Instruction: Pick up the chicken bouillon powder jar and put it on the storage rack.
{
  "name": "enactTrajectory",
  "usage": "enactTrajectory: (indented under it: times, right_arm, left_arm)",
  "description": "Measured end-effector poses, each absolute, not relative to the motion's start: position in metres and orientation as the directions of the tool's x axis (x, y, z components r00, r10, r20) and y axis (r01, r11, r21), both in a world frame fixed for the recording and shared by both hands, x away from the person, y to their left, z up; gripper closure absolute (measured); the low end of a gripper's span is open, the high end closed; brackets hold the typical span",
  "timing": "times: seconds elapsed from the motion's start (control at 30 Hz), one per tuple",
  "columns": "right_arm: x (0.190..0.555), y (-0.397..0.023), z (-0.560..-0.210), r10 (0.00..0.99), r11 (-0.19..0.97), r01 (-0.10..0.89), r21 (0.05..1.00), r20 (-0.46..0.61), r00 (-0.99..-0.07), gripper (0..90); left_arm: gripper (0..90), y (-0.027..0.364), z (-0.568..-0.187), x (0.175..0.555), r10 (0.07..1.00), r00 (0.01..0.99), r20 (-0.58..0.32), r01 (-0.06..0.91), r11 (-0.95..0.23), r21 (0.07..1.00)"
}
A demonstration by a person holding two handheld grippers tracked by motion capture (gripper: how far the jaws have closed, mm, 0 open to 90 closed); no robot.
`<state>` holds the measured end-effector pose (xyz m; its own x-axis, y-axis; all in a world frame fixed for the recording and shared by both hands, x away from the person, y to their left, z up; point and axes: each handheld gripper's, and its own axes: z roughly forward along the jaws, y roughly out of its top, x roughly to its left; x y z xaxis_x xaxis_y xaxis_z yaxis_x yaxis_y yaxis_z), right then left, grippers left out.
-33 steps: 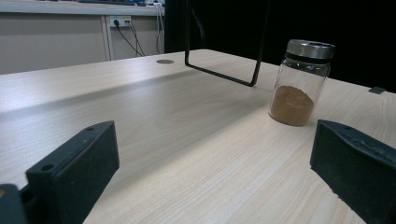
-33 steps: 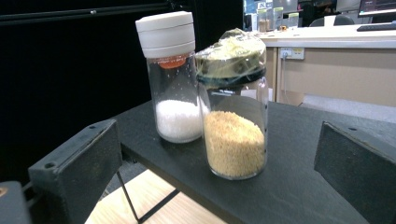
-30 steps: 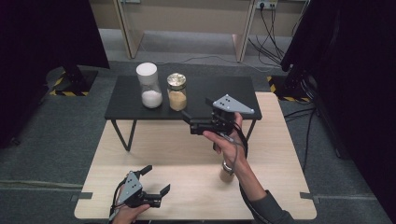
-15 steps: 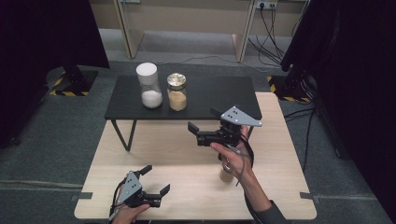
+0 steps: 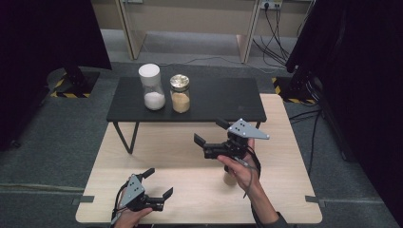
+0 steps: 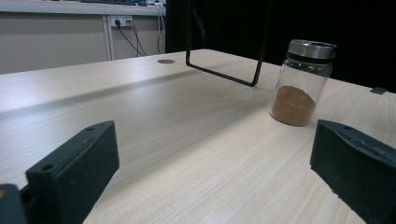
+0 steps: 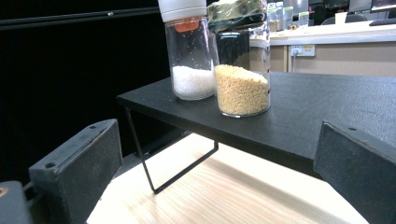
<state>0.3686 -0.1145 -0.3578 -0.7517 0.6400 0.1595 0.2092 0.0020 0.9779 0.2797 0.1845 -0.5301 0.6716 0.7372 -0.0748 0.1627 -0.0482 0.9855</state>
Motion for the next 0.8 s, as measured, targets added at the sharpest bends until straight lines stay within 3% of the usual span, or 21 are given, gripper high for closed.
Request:
enactTrajectory:
  times: [0.8]
  right_arm:
    - [0.352, -0.127, -0.384, 0.628, -0.015, 0.231, 0.973, 0.189, -0.755, 1.3]
  left_arm:
    - [0.6, 0.184, -0.53, 0.28, 0.737, 0.672, -0.075, 0.163, -0.049, 0.985]
